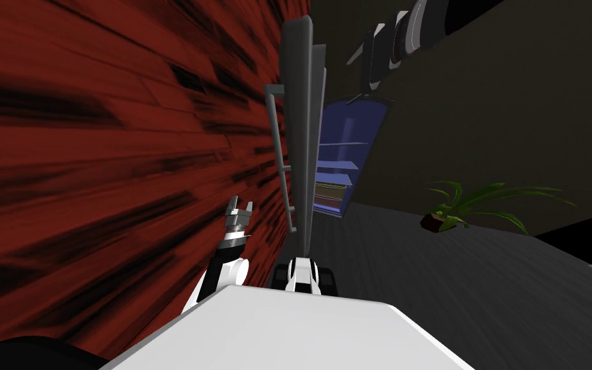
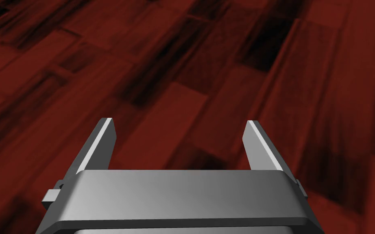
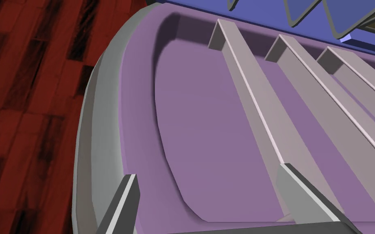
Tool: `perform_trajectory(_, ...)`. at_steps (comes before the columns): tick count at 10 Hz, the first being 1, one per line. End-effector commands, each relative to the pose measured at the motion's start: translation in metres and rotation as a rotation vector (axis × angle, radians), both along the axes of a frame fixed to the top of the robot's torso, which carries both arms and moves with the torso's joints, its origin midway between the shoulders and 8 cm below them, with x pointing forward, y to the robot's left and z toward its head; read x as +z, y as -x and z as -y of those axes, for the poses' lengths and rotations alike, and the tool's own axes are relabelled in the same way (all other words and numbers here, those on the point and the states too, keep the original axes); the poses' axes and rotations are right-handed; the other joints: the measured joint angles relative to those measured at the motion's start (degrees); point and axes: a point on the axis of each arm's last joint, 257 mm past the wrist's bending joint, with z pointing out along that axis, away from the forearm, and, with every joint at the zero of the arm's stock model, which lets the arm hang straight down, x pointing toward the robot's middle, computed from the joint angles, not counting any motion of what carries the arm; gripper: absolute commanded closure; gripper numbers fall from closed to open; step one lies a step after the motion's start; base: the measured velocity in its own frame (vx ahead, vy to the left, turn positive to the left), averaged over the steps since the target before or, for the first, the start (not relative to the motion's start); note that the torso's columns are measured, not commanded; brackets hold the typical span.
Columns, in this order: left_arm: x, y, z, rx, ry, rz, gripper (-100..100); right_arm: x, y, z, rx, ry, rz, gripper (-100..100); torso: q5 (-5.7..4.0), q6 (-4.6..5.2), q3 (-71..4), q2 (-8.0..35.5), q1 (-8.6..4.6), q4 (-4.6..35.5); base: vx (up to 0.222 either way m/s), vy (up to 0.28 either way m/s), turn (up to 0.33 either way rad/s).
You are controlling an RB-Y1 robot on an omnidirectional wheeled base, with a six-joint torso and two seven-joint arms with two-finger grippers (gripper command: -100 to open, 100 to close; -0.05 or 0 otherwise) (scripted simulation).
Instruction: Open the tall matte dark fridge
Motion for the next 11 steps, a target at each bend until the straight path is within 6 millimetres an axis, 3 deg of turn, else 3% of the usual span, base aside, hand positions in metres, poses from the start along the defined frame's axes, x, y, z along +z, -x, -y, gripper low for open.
perform_trajectory(1, 0.000, 0.000, 0.000, 0.000, 0.000, 0.000, 0, 0.001, -0.005, 0.007, -0.025, -0.018, -0.004, -100, -0.01, 0.00, -0.06, -0.14, -0.07, -0.02, -0.027, 0.165, -0.036)
perform_trajectory(4, -0.002, -0.001, 0.003, -0.008, 0.004, -0.004, 0, 0.001, -0.010, 0.013, -0.048, -0.033, -0.008, -100, 0.02, -0.24, -0.33, -0.47, 0.42, -0.03, -0.023, 0.166, -0.066)
perform_trajectory(6, -0.005, -0.002, 0.008, -0.022, 0.012, -0.011, 0, 0.001, -0.009, 0.012, -0.044, -0.030, -0.008, -100, 0.18, -0.39, -0.41, -0.57, 0.75, -0.06, -0.005, 0.010, -0.039)
perform_trajectory(11, -0.005, -0.002, 0.010, -0.026, 0.013, -0.011, 0, 0.039, 0.023, -0.018, 0.000, -0.039, -0.009, -100, -0.02, 0.00, -0.13, -0.22, -0.06, -0.07, 0.075, -0.033, -0.089)
